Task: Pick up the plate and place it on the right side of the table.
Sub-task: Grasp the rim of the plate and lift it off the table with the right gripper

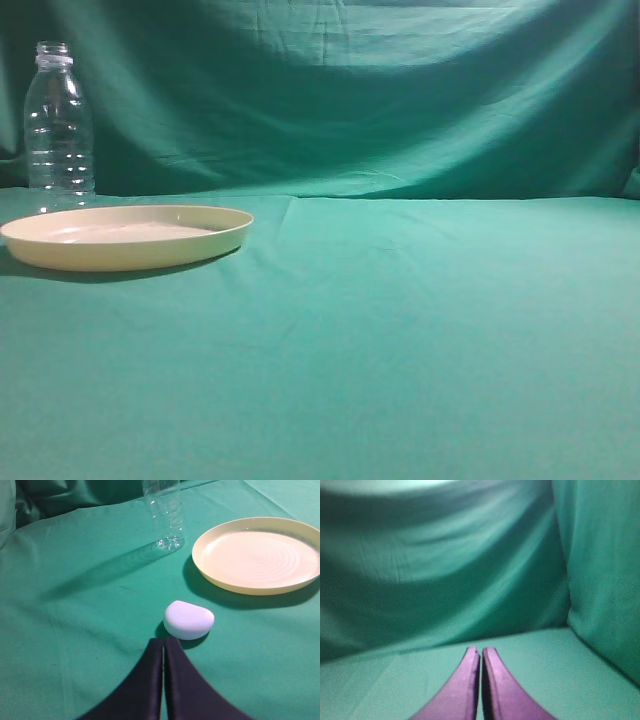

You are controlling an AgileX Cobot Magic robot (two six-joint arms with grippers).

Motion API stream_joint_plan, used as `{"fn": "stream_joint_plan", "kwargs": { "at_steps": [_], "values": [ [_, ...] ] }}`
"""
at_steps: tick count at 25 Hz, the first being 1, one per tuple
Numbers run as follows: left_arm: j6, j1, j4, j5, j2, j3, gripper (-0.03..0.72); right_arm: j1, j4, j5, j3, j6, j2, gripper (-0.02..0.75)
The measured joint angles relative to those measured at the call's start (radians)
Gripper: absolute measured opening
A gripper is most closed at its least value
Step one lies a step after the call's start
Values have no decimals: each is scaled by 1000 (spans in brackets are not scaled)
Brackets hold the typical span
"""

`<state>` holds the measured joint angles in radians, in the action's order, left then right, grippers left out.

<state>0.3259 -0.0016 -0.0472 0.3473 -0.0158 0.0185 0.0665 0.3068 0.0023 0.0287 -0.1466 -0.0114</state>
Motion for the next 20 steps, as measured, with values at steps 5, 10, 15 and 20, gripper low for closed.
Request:
{"fn": "stream_joint_plan", "kwargs": {
  "at_steps": [5,10,15,20],
  "values": [
    [0,0,0,0,0,0,0,0,39,-147,-11,20,0,0],
    [0,0,0,0,0,0,0,0,41,-2,-173,20,5,0],
    [0,0,0,0,0,0,0,0,38,388,-402,20,201,0],
    [0,0,0,0,0,0,0,0,35,658,-546,20,468,0]
  ]
}}
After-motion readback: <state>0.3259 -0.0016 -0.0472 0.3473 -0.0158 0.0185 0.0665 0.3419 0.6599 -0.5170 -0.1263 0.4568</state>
